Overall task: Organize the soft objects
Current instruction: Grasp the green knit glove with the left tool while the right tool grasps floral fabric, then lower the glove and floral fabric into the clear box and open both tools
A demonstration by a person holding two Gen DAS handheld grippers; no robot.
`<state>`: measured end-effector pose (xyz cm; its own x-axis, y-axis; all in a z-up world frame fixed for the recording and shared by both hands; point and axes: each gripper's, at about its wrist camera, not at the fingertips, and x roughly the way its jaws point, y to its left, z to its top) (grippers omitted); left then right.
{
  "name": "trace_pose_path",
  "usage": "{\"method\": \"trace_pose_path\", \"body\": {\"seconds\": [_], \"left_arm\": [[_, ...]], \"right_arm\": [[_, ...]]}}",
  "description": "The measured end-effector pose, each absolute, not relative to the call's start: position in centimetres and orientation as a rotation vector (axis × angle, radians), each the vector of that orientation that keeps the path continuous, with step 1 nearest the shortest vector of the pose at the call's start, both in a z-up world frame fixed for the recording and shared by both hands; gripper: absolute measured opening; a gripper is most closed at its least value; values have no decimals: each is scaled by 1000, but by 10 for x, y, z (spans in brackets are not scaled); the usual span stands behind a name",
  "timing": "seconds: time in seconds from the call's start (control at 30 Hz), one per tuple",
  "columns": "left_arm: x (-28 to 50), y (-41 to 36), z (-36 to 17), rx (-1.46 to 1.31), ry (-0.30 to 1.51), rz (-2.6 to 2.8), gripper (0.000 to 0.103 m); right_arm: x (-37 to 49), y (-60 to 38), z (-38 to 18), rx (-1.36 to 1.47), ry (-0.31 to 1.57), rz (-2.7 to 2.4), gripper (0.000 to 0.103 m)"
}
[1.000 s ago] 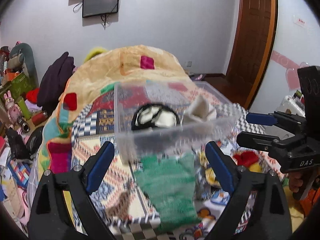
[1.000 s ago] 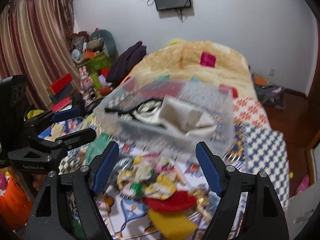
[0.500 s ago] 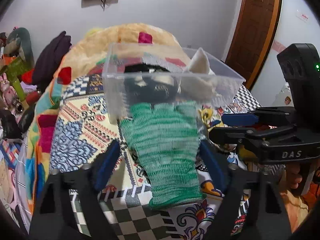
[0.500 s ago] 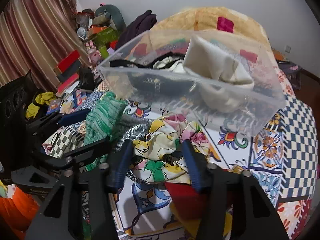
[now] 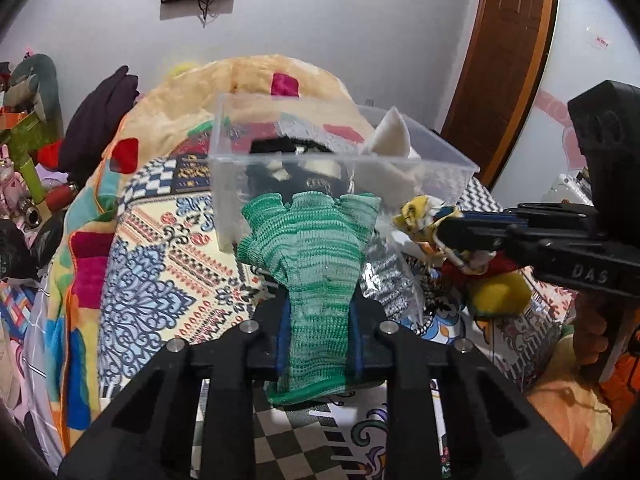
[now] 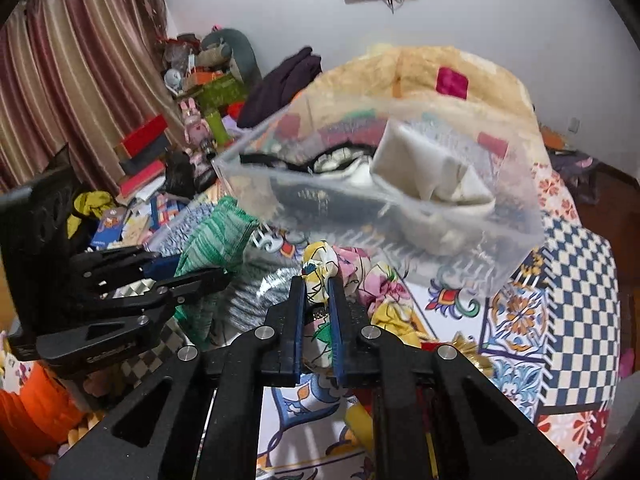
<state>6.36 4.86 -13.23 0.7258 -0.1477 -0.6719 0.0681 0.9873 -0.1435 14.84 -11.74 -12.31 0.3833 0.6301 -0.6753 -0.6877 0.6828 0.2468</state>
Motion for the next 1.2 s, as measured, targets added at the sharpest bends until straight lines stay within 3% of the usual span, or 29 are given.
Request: {"method": "trace_pose_path", "body": {"seconds": [0.3,0.63,1.2], "left_arm": [[56,54,-78,-100,619,-116,22],[101,46,-26,-61,536,-135,22],[206,48,-91,-4,774,-111,22]], "right_arm": [[140,-134,-78,-66,678,810,10],[163,-146,-36,-57,544,741,10],[237,-135,-104,-92,711,676,10]]}}
